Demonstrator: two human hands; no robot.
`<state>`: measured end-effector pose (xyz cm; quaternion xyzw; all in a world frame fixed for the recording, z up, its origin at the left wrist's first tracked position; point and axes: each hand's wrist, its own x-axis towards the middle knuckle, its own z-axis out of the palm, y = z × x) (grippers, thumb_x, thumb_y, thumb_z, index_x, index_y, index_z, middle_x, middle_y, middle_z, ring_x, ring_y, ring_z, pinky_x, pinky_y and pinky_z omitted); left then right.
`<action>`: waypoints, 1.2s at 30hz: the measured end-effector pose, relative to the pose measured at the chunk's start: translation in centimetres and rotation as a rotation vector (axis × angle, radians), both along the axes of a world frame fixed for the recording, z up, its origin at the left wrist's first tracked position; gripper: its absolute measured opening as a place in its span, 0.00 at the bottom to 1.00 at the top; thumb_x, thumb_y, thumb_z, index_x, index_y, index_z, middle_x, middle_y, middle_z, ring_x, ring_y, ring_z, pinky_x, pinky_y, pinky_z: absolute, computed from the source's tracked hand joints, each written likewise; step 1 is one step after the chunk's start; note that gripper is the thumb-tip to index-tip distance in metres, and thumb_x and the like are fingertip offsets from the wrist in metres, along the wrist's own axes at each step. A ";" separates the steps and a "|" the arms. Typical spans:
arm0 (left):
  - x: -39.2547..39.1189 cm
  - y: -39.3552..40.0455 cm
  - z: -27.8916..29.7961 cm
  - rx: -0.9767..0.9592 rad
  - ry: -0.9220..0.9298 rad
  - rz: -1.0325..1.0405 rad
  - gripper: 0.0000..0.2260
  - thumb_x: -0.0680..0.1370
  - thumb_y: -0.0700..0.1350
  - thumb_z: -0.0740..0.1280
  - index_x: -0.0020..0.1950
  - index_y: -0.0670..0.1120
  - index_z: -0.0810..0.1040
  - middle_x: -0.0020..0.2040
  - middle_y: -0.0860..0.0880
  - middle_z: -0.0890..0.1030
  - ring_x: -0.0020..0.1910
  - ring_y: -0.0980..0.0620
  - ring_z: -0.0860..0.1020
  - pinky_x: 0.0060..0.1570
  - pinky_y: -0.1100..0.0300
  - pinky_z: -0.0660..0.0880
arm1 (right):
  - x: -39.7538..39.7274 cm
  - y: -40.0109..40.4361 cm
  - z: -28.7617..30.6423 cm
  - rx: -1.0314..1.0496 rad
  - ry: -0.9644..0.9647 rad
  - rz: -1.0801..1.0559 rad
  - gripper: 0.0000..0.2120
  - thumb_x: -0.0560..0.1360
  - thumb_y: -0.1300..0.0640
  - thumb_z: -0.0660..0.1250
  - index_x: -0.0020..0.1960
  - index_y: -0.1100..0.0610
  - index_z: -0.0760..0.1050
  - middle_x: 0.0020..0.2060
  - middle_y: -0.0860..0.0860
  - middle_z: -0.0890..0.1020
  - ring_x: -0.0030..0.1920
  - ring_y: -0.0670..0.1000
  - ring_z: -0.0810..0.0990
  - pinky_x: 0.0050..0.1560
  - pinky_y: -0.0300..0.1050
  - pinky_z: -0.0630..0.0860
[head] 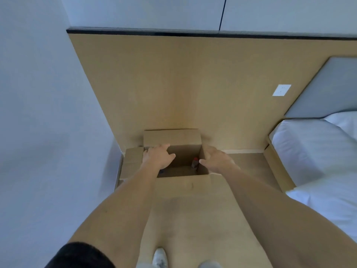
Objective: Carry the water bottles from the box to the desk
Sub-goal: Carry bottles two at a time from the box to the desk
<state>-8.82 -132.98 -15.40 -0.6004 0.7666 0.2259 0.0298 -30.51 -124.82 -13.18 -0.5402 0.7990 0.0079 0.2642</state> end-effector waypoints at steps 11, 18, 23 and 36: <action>-2.2 -11.6 -4.6 0.123 0.026 -0.040 0.27 0.82 0.58 0.61 0.80 0.55 0.61 0.76 0.45 0.68 0.73 0.40 0.69 0.70 0.42 0.69 | -2.3 -10.0 -4.8 0.085 -0.051 -0.099 0.34 0.77 0.37 0.62 0.79 0.49 0.59 0.73 0.54 0.70 0.71 0.59 0.69 0.66 0.54 0.69; -2.0 -18.6 -8.9 0.182 0.005 0.070 0.28 0.81 0.58 0.62 0.79 0.54 0.62 0.76 0.45 0.69 0.72 0.41 0.69 0.71 0.43 0.67 | -3.5 -19.3 -9.7 0.182 -0.114 -0.016 0.33 0.79 0.38 0.61 0.79 0.49 0.59 0.72 0.55 0.70 0.71 0.60 0.69 0.69 0.56 0.71; -2.1 -22.0 -12.9 0.280 0.053 0.233 0.27 0.81 0.58 0.62 0.79 0.54 0.62 0.75 0.47 0.69 0.71 0.42 0.70 0.70 0.43 0.68 | -3.9 -24.9 -13.5 0.276 -0.150 0.047 0.32 0.78 0.38 0.62 0.78 0.47 0.59 0.72 0.54 0.71 0.70 0.58 0.71 0.69 0.56 0.72; -3.0 -25.1 -29.2 0.357 0.167 0.575 0.33 0.78 0.55 0.71 0.80 0.53 0.62 0.75 0.47 0.69 0.70 0.43 0.72 0.65 0.46 0.72 | -1.0 -32.3 -30.0 0.478 -0.217 0.106 0.32 0.77 0.35 0.62 0.78 0.44 0.60 0.72 0.51 0.71 0.70 0.58 0.71 0.66 0.54 0.72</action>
